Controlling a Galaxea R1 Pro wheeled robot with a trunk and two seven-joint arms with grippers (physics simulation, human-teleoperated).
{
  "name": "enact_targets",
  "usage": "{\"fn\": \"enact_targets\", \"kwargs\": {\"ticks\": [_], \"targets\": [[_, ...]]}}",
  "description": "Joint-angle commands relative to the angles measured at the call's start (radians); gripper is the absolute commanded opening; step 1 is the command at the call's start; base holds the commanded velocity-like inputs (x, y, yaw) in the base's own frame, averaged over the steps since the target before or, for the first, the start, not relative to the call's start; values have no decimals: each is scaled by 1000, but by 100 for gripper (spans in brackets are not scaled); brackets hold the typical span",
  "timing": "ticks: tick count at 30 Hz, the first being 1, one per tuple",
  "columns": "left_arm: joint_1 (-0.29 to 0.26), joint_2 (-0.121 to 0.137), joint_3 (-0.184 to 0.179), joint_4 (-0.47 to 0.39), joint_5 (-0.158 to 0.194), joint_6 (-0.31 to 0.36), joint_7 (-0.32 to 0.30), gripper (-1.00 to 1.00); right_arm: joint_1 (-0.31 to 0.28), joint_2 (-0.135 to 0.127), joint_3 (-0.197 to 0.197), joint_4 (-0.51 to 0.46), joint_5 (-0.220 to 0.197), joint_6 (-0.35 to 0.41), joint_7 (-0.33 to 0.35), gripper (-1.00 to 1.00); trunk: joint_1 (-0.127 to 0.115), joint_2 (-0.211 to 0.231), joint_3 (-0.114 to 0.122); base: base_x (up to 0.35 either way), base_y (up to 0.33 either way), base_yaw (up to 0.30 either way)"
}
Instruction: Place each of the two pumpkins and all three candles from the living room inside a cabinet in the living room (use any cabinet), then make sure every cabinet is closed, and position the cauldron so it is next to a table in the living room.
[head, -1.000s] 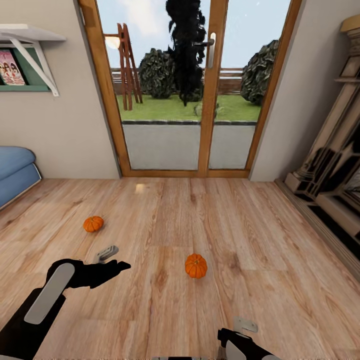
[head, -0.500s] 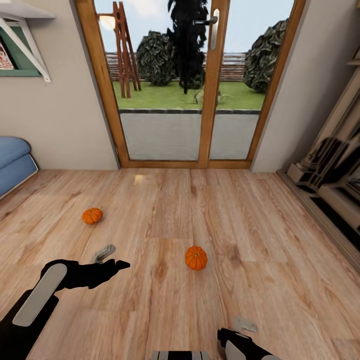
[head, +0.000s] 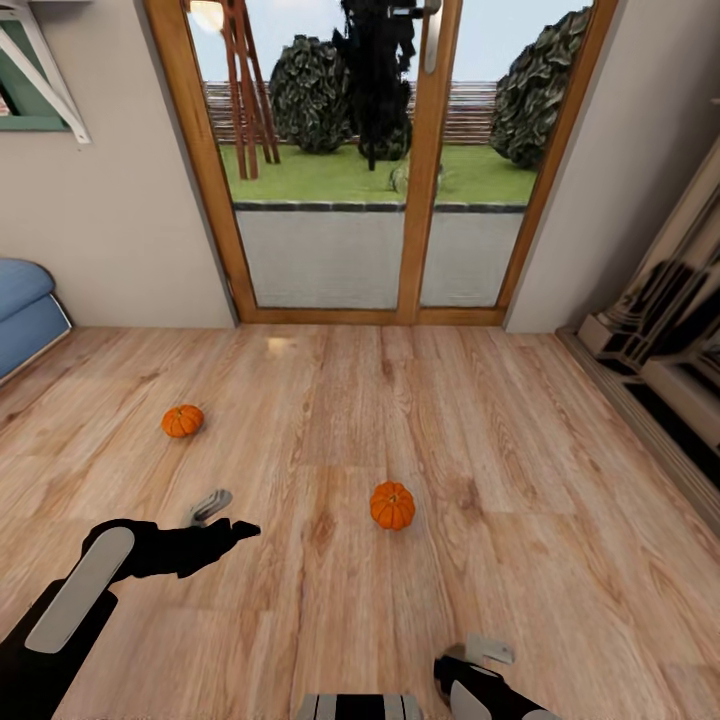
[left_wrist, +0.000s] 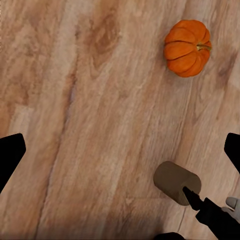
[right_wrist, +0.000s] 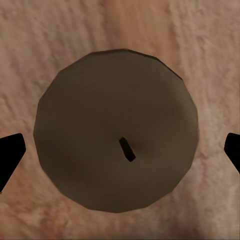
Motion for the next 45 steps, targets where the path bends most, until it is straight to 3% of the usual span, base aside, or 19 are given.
{"fn": "enact_targets", "kwargs": {"ticks": [1,6,11,45], "targets": [[-1,1,-1,-1,11,0,10,100,0,0,9,-1,-9,0,-5,100,0,-1,-5,0,0,0],[-1,1,-2,-1,11,-1,10,100,0,0,9,-1,-8,0,-5,100,1,-1,-9,0,0,0],[-1,0,-4,-1,11,-1,11,100,0,0,9,-1,-8,0,-5,100,3,-2,-28,0,0,0],[0,1,-6,0,11,-1,11,100,0,0,9,-1,-8,-2,-5,100,3,-2,-28,9,0,0]]}}
